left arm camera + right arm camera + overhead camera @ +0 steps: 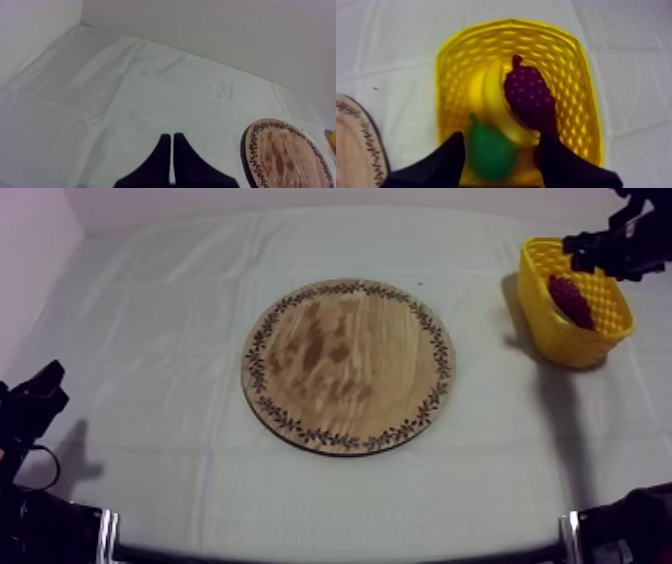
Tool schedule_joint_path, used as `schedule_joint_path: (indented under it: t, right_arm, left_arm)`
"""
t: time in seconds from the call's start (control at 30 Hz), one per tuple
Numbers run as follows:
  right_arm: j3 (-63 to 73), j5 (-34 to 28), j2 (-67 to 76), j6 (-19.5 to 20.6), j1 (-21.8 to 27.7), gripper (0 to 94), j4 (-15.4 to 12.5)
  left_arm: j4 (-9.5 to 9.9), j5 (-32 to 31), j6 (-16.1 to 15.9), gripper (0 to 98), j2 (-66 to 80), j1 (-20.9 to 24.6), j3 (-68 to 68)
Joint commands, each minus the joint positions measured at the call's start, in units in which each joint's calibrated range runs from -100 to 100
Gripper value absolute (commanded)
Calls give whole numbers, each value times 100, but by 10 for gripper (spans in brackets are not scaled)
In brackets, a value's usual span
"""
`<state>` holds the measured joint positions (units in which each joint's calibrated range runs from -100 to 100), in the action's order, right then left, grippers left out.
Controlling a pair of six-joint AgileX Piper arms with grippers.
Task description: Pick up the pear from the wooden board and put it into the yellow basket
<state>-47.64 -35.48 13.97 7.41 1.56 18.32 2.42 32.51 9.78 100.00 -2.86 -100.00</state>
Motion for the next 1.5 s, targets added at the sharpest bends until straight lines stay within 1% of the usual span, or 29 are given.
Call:
schedule_joint_path:
  t: [0.0, 0.13, 0.23, 0.3, 0.47, 0.67, 0.7, 0.77, 0.87, 1.03, 1.13, 1.27, 1.4, 1.47]
  right_arm:
    - [-627, 292, 1019, 150, -68, 360, 18]
    - [-1425, 756, 1992, 270, -131, 253, 5]
    - [-2056, 991, 2729, 146, -146, 201, -156]
    - [-2476, 1090, 3213, -29, -147, 176, -321]
    - [-3378, 1170, 4402, -566, -135, 102, -836]
    - [-4344, 1103, 5901, -1566, -44, 47, -1753]
    - [-4465, 1026, 6129, -1679, -27, 40, -1864]
    - [-4639, 796, 6539, -1801, 2, 29, -1993]
    - [-4915, 539, 7010, -1879, 10, 13, -2059]
    - [-5038, -144, 7538, -1835, -40, 5, -2009]
    - [-5033, -391, 7765, -1760, -79, 6, -2003]
    - [-5074, -477, 8037, -1669, -126, 6, -2004]
    - [-5150, -377, 8138, -1623, -143, 7, -1988]
    - [-5171, -329, 8155, -1656, -150, 22, -1982]
  left_arm:
    - [0, -1, 1, 1, 0, 0, 0]
    - [0, -1, 1, 1, 0, 0, 0]
    - [0, -1, 1, 1, 0, 0, 0]
    - [0, -1, 1, 1, 0, 0, 0]
    - [0, -1, 1, 1, 0, 0, 0]
    - [0, -1, 1, 1, 0, 0, 0]
    - [0, -1, 1, 1, 0, 0, 0]
    - [0, -1, 1, 1, 0, 0, 0]
    - [0, -1, 1, 1, 0, 0, 0]
    - [0, -1, 4, 1, 0, 0, 0]
    - [0, -1, 5, 1, 0, 0, 0]
    - [0, -1, 6, 1, 0, 0, 0]
    - [0, -1, 6, 1, 0, 0, 0]
    - [0, -1, 6, 1, 0, 0, 0]
